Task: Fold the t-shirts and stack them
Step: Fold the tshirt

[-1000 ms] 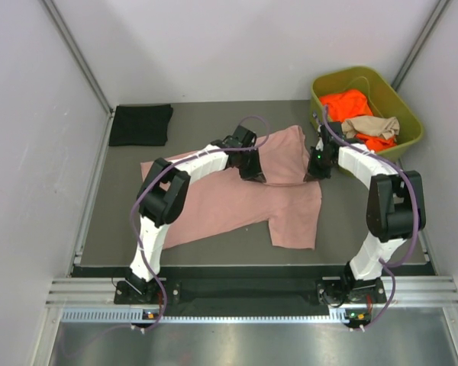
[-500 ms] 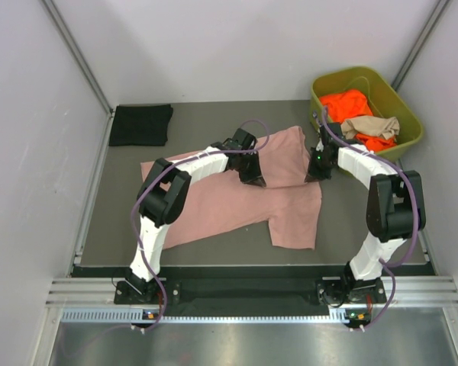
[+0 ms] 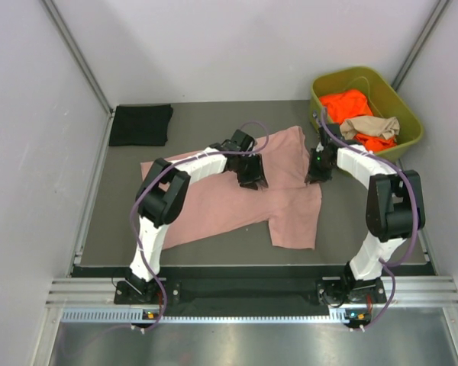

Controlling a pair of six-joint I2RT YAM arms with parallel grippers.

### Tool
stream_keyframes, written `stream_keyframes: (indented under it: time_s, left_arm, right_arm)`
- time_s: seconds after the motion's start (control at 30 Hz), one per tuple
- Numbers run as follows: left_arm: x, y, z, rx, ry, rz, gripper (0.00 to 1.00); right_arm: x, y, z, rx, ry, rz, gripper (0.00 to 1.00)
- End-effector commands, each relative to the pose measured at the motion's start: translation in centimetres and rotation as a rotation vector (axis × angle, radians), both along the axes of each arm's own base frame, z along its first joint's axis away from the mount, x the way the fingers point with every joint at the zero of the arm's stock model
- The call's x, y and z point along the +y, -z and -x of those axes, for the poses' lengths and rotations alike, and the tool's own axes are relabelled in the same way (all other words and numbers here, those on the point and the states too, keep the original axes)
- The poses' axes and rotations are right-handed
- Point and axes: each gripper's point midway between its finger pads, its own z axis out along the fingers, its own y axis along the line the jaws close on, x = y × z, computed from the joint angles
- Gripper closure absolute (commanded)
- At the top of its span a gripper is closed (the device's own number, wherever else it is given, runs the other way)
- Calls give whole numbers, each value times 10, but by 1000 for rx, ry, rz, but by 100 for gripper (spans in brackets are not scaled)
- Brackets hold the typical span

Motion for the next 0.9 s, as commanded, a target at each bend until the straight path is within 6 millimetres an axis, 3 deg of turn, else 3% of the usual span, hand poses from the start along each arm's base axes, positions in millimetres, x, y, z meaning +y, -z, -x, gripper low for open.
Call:
stream_keyframes:
  time_s: [0.0, 0.07, 0.17, 0.2, 0.3, 0.33, 0.37, 0.43, 0.47, 0.57, 0.77, 0.87]
  left_arm:
    - [12, -36, -5, -85, 11, 27, 50]
    - [28, -55, -10, -134, 6, 21, 47]
    - [58, -81, -17, -188, -20, 18, 47]
    - [68, -88, -21, -201, -38, 16, 47]
    - [113, -105, -33, -232, -115, 2, 48]
    - [128, -109, -33, -243, -137, -9, 49]
    - [152, -109, -41, -245, -186, -25, 49]
    - [177, -104, -41, -248, -219, -47, 49]
    - [197, -101, -45, -241, -256, -54, 49]
    - [232, -90, -45, -218, -311, -66, 51]
    - [275, -71, -57, -212, -393, -84, 52]
    - [285, -57, -64, -186, -407, -93, 53]
  right_arm:
    - [-3, -24, -17, -90, -12, 59, 76]
    - [-1, -41, -31, -173, -23, 50, 66]
    - [6, -66, -72, -337, -36, 48, 58]
    - [8, -83, -91, -394, -30, 53, 57]
    - [13, -85, -125, -432, -22, 88, 55]
    - [16, -91, -146, -460, -21, 93, 54]
    - [19, -94, -156, -478, -24, 102, 54]
    - [20, -98, -184, -526, -13, 131, 54]
    - [22, -103, -195, -559, -10, 126, 57]
    - [33, -106, -222, -622, -6, 88, 66]
    - [65, -89, -246, -626, -13, -19, 87]
    - [77, -83, -252, -635, -19, -36, 96]
